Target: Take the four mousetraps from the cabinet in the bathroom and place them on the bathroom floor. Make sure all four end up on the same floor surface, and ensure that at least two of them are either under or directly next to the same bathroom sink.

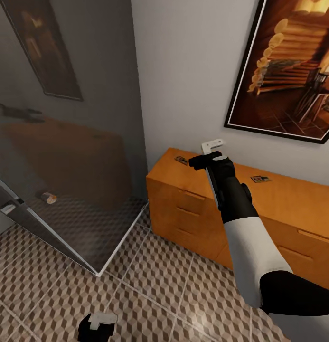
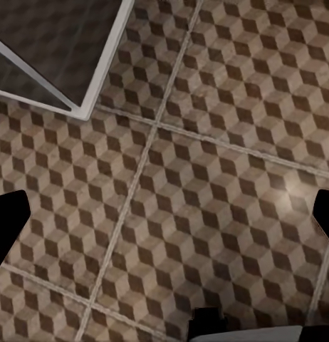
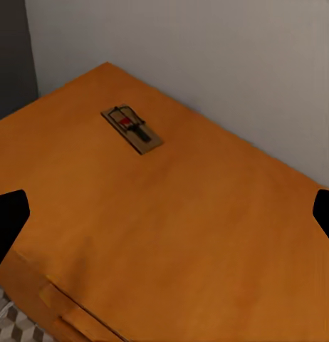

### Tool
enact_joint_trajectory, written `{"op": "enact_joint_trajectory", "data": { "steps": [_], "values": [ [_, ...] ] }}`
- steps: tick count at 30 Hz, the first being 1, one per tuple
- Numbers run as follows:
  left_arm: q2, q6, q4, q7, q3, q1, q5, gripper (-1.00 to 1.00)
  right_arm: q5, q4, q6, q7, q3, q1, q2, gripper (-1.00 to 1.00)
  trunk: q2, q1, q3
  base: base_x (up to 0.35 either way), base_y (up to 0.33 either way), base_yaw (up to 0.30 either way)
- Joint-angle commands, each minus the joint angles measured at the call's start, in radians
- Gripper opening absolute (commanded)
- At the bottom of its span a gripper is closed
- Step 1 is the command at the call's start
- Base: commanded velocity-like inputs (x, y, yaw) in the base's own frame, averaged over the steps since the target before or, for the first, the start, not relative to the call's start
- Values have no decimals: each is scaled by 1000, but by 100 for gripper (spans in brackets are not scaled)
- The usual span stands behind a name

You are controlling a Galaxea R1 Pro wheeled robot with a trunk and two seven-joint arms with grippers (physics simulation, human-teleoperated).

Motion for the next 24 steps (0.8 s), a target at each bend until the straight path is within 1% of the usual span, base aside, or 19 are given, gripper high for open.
{"op": "enact_joint_trajectory", "data": {
  "steps": [1,7,10,18,24],
  "values": [
    [-1,-7,5,3,-9,-2,7,100,11,-1,5,9,-1,-1,0,100,-2,1,-3,221,-215,178],
    [-1,-7,5,2,-9,-2,7,100,11,0,5,9,-1,0,0,100,-2,1,-11,222,-217,172],
    [-1,-7,5,2,-9,-2,7,100,11,2,5,9,-1,0,0,100,-2,1,-13,223,-222,92],
    [-1,-7,5,1,-9,-2,7,100,11,14,3,12,-1,1,0,100,-2,1,-14,220,-215,21],
    [-1,-7,5,1,-9,-2,7,100,11,48,1,15,-1,1,0,100,-2,1,-14,180,-155,3]
  ]
}}
